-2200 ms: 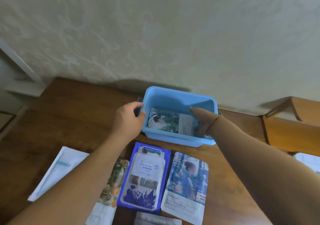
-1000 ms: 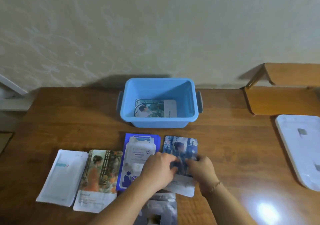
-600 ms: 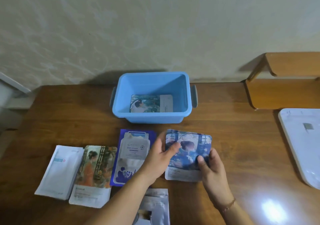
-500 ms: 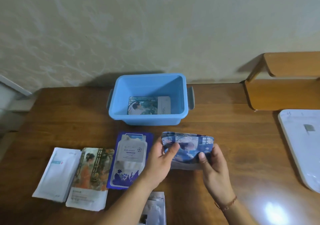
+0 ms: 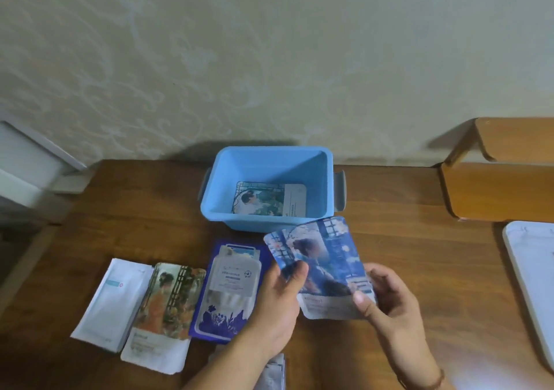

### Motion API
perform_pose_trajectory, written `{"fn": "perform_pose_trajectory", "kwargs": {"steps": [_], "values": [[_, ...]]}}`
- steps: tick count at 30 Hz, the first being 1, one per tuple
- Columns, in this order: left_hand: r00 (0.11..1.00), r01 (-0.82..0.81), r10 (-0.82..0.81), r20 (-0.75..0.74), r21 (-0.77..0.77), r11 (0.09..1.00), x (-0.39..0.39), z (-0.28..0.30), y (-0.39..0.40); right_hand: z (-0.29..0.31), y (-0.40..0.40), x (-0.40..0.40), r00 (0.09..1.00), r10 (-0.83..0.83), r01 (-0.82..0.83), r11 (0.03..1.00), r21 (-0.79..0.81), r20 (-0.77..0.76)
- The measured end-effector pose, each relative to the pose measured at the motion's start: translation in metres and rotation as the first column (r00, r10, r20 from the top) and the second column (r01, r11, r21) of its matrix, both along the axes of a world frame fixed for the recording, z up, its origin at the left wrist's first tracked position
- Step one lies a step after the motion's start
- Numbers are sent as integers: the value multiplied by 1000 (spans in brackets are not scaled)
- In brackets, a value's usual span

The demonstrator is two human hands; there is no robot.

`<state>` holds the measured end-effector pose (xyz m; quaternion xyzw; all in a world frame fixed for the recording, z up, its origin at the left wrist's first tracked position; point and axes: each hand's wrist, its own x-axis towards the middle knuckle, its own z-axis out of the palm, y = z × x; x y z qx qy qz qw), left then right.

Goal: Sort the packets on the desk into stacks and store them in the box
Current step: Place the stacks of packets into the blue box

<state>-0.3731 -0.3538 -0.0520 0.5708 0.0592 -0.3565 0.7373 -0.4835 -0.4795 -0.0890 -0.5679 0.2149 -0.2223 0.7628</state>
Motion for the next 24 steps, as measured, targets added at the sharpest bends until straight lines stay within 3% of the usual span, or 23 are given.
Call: {"fn": "perform_pose_trajectory", "kwargs": {"steps": [3, 4, 8, 10, 11, 12, 13, 14, 15, 16, 18, 19, 24], "values": [[997, -44, 34, -63, -149, 988, 9, 27, -9, 6, 2, 7, 995, -41, 6, 931, 364, 89], [997, -55, 44, -66, -166, 985, 12, 34, -13, 8, 6, 12, 993, -33, -16, 907, 421, 111], [999, -16, 24, 48, -153, 988, 15, 46, -24, 27, 22, 44, 990, -102, 61, 932, 357, 99], [969, 110, -96, 228, -49, 993, 19, 49, -22, 32, 20, 50, 980, -177, 133, 922, 364, 88], [904, 171, -184, 387, 67, 983, 26, 48, -17, 34, 16, 49, 976, -197, 147, 908, 393, 91], [772, 195, -268, 577, 186, 963, 37, 45, -12, 37, 11, 46, 974, -209, 155, 895, 418, 86], [560, 146, -353, 749, 331, 932, 53, 37, -5, 38, 5, 41, 973, -217, 167, 888, 429, 72], [307, 36, -465, 831, 478, 878, 71, 25, 0, 37, -2, 34, 973, -224, 182, 885, 429, 49], [120, -101, -571, 812, 582, 807, 89, 14, 5, 36, -9, 27, 973, -230, 196, 884, 424, 30], [37, -230, -670, 742, 658, 717, 103, 4, 8, 35, -16, 19, 971, -239, 210, 883, 419, 16], [46, -356, -813, 581, 770, 530, 110, -7, 8, 35, -27, 4, 966, -257, 238, 881, 410, -8], [46, -378, -828, 559, 777, 504, 108, -12, 6, 37, -32, -3, 964, -264, 249, 878, 409, -20], [65, -349, -761, 646, 729, 589, 74, -9, -13, 44, -55, -34, 957, -287, 276, 868, 413, -36]]}}
